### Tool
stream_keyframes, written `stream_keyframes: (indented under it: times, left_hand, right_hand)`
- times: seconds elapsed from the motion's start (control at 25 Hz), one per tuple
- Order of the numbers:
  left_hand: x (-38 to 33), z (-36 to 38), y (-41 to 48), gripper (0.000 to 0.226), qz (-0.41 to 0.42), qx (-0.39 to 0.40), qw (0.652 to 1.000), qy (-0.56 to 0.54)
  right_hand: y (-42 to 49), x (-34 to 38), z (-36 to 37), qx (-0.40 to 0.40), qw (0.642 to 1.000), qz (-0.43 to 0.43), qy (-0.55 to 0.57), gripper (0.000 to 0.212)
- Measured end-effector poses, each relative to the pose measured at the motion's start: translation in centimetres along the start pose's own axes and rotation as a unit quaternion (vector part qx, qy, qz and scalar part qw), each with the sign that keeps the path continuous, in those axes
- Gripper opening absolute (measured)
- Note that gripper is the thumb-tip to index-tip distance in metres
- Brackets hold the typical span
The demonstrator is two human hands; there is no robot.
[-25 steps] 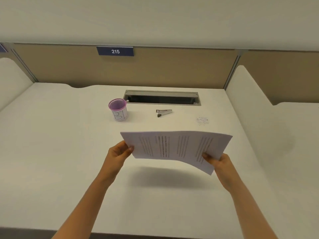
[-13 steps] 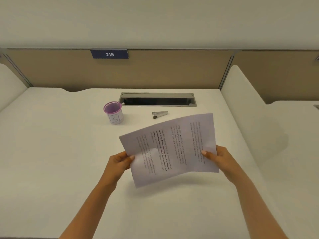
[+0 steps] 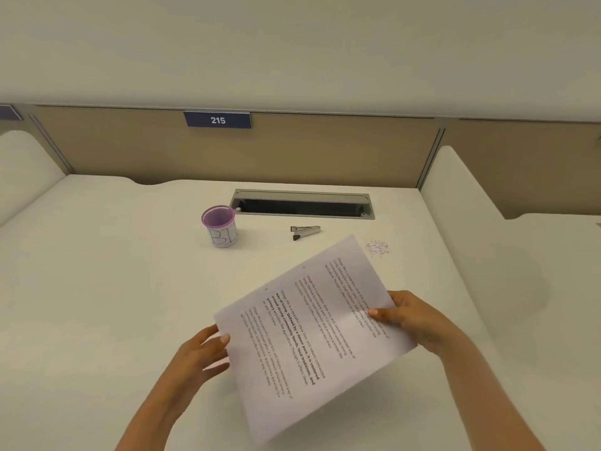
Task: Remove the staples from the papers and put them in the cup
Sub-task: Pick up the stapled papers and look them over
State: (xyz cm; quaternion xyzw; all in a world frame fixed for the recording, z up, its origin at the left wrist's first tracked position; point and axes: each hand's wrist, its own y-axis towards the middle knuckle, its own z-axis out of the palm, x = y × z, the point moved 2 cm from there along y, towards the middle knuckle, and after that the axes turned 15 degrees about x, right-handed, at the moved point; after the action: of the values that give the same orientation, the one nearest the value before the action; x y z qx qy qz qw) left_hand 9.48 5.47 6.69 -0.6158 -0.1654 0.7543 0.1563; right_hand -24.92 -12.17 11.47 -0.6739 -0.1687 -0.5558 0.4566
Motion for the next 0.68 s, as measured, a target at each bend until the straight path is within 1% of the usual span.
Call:
stream_keyframes:
  times: [0.08,0.12,0.16,0.2,0.28,0.36,0.4,0.44,0.52,0.68]
  left_hand:
    - [-1.6,-0.4,-0.6,0.062,0.028,-0.088,0.987,0.129]
    - [-2.7,-0.2,-0.6,0.06,0.049,-0.102,0.976,0.188]
    - [-4.0,0.3,-0.4,0.058,0.069,-0.086,0.966,0.235]
    - [-5.2,0.9,0.1,0.058,0.075,-0.048,0.959,0.271]
    - [-7.1,2.5,1.3,0.057,0.044,0.048,0.95,0.305]
    - [-8.2,3.8,2.4,0.046,0.016,0.144,0.945,0.292]
    - [-8.4,4.2,2.9,0.04,0.014,0.183,0.947,0.264]
    - [-8.4,4.3,3.4,0.036,0.014,0.204,0.952,0.227]
    - [-8.0,4.0,4.2,0.033,0.01,0.197,0.967,0.164]
    - [-7.2,2.1,6.3,0.031,0.009,0.162,0.978,0.128]
  right_hand:
    - [0.6,0.3,0.2,0.034,0.999,0.013,-0.02,0.029]
    - [1.0,0.6,0.3,0.051,0.998,0.021,-0.033,0.031]
    - [1.4,1.0,0.5,0.067,0.996,0.029,-0.051,0.031]
    - [1.9,1.3,0.7,0.082,0.993,0.039,-0.075,0.029]
    - [3.0,2.0,1.3,0.111,0.985,0.06,-0.119,0.025]
    - [4.1,2.7,1.9,0.14,0.977,0.077,-0.144,0.021]
    - [4.6,3.1,2.2,0.151,0.973,0.083,-0.155,0.019]
    - [5.2,3.5,2.5,0.158,0.97,0.087,-0.163,0.018]
    - [6.3,3.9,2.6,0.162,0.968,0.095,-0.168,0.018]
    - [9.0,4.5,2.6,0.155,0.964,0.115,-0.184,0.021]
